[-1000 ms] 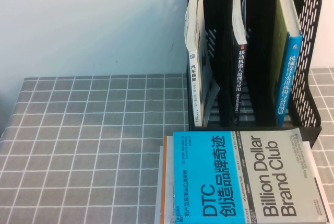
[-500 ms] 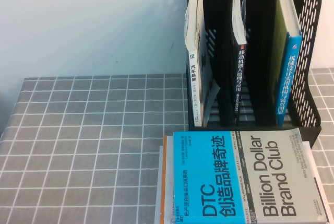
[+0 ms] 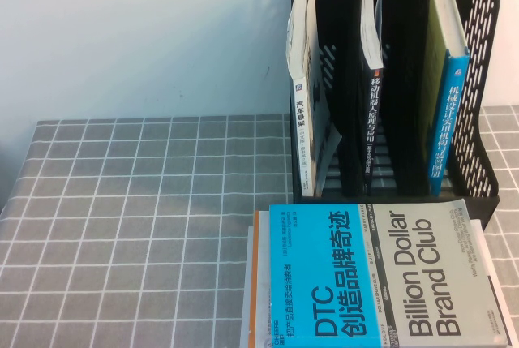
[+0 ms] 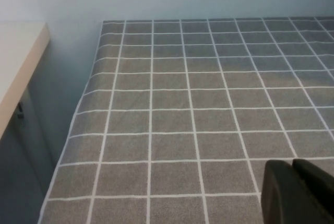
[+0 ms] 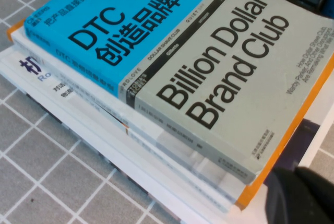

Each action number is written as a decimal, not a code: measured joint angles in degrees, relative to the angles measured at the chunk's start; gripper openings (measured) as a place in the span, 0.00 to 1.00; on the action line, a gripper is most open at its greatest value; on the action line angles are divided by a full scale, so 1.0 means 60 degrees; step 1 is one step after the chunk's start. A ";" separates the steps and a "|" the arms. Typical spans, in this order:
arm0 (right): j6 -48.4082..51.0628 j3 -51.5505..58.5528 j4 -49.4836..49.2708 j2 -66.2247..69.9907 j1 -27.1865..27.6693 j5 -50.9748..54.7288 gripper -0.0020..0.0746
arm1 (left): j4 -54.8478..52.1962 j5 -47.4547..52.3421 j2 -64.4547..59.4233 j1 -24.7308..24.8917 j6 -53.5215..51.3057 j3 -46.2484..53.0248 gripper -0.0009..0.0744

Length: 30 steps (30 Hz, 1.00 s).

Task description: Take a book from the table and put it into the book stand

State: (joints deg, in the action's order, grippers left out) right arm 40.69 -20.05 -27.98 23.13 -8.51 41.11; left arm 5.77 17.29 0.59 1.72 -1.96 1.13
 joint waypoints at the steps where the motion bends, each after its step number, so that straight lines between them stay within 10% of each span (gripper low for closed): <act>1: 0.0000 0.0000 0.0000 0.0000 0.0000 0.0000 0.02 | 0.0000 0.0015 0.0000 0.0054 0.0000 0.0000 0.01; 30: 0.0000 0.0000 -0.0057 0.0000 0.0000 0.0000 0.02 | -0.0050 0.0066 0.0000 0.0238 0.0457 0.0000 0.01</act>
State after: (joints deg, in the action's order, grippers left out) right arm 40.69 -20.05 -28.33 23.13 -8.51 41.11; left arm 5.48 17.68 0.59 3.14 0.78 1.13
